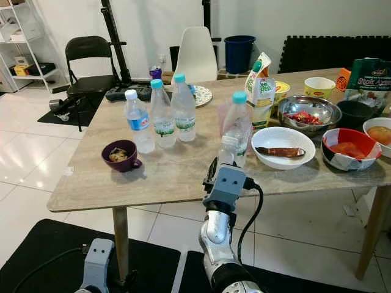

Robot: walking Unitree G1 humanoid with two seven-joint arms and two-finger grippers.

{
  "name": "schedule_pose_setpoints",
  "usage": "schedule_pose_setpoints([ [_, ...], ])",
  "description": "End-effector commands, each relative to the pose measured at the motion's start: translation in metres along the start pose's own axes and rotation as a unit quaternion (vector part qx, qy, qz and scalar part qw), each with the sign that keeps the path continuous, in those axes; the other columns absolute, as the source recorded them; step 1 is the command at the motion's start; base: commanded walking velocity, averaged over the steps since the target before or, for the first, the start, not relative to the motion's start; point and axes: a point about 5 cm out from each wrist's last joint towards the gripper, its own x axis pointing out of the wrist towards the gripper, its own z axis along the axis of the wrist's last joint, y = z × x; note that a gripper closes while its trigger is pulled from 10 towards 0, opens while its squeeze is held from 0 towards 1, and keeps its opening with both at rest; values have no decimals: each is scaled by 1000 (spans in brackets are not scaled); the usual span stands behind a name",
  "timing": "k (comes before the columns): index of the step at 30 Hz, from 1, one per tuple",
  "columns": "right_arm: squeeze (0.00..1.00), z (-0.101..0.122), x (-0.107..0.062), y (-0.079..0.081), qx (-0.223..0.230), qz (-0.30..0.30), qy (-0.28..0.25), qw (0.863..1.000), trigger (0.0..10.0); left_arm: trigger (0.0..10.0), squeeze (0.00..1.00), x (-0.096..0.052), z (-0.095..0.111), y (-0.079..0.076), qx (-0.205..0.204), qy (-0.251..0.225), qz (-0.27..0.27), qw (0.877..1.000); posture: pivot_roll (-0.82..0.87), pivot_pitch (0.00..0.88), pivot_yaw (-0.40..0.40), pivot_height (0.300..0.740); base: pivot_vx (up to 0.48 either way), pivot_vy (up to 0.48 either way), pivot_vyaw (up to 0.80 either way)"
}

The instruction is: Restocking fridge

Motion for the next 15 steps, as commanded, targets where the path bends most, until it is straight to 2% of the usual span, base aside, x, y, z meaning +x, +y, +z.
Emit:
schedule_pose_setpoints([
  [1,0,11,-8,49,97,51,0,994,10000,10000,0,-2,-7,5,9,15,7,1000,47,177,86,740,0,0,0],
  [3,0,14,-8,49,129,98,-15,987,10000,10000,0,-3,-7,5,9,14,8,1000,47,178,85,740,0,0,0],
  [5,0,15,-9,48,146,121,-20,982,10000,10000,0,-3,-7,6,9,14,8,1000,46,180,86,740,0,0,0],
  [15,0,25,-5,50,191,150,-46,969,10000,10000,0,-2,-7,5,12,13,7,1000,42,181,89,740,0,0,0],
])
